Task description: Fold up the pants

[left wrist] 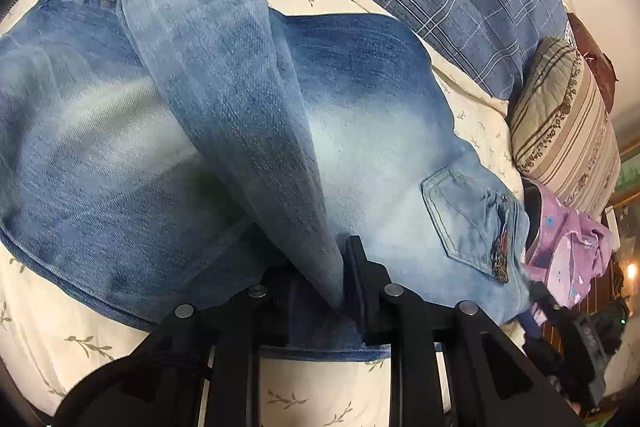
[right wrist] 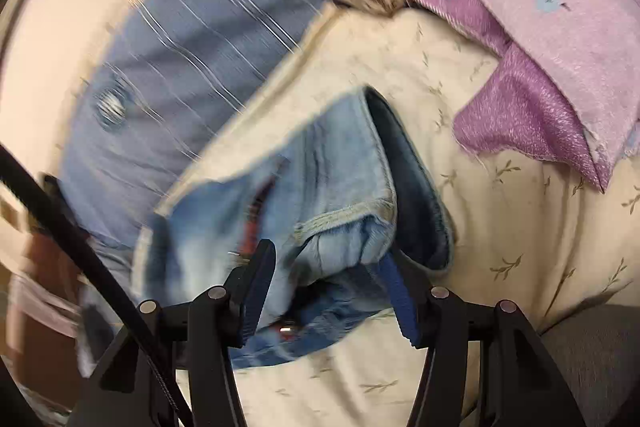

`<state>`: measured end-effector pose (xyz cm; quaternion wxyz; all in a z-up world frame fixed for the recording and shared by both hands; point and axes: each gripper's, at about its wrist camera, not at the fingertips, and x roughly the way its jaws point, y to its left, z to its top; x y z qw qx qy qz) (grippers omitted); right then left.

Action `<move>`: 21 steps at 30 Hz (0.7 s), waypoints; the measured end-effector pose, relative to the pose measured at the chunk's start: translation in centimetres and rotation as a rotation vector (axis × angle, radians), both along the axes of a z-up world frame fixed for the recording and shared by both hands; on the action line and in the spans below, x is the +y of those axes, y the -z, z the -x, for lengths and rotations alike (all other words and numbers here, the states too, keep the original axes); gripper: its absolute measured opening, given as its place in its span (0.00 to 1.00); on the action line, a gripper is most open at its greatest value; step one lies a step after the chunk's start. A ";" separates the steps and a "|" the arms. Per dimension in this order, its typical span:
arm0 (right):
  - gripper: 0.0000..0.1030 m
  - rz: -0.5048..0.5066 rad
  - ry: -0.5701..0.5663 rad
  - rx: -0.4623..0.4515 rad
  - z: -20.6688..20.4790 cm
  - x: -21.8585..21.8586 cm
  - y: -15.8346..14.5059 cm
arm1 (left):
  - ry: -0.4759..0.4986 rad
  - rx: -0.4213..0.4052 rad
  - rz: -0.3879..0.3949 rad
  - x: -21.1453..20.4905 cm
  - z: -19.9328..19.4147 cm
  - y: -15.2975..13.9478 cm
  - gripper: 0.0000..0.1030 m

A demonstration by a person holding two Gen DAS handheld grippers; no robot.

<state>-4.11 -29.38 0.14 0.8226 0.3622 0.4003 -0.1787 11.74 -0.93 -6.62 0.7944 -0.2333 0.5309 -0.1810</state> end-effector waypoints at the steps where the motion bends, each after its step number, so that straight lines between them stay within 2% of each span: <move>1: 0.46 0.003 0.007 0.004 -0.2 0.0 0.2 | 0.001 -0.005 -0.003 0.1 -0.1 -0.2 0.23; 3: 0.32 0.043 0.002 0.014 -1.0 -0.3 -0.2 | 0.005 -0.019 -0.005 0.1 -0.4 -0.6 0.21; 4: 0.28 0.065 -0.001 0.009 -1.2 -0.3 -0.6 | 0.010 -0.028 0.016 0.1 -0.4 -1.1 0.16; 5: 0.27 0.087 -0.005 -0.013 -1.3 -0.3 -1.4 | 0.017 -0.045 0.041 0.4 0.0 -1.7 0.09; 7: 0.26 0.145 -0.020 -0.055 -0.8 0.2 -2.9 | 0.022 -0.121 0.069 0.6 1.4 -3.6 0.09; 8: 0.25 0.201 -0.023 -0.045 -0.5 0.7 -3.5 | 0.033 -0.132 0.090 0.7 2.0 -4.1 0.09; 9: 0.25 0.219 -0.014 -0.022 -0.3 0.7 -3.5 | 0.040 -0.110 0.113 0.8 2.3 -3.8 0.09; 10: 0.26 0.209 -0.001 0.001 0.0 0.6 -3.1 | 0.049 -0.047 0.120 0.6 2.4 -2.4 0.09; 12: 0.30 0.201 0.022 0.124 -0.4 0.1 -0.6 | 0.074 0.057 0.078 0.1 2.0 0.7 0.12; 14: 0.36 0.189 0.007 0.195 -1.4 0.2 0.5 | 0.047 0.069 0.127 0.9 2.1 1.5 0.13; 15: 0.38 0.230 -0.012 0.189 -1.7 0.8 0.1 | 0.051 0.048 0.127 1.2 2.4 0.9 0.16; 17: 0.56 0.372 -0.020 0.123 -1.2 2.5 -2.2 | 0.081 -0.053 0.096 2.0 3.3 -1.7 0.34; 18: 0.71 0.410 -0.011 0.089 -0.8 2.9 -3.0 | 0.084 -0.106 0.091 2.7 3.9 -3.0 0.43; 19: 0.75 0.468 0.013 0.042 -0.3 3.7 -4.3 | 0.083 -0.168 0.083 3.7 4.4 -4.8 0.47; 20: 0.75 0.495 0.019 0.007 0.0 4.3 -5.3 | 0.075 -0.205 0.079 4.8 4.5 -6.1 0.53; 21: 0.75 0.500 -0.003 -0.047 0.1 5.1 -6.3 | 0.055 -0.225 0.072 6.0 4.5 -7.0 0.54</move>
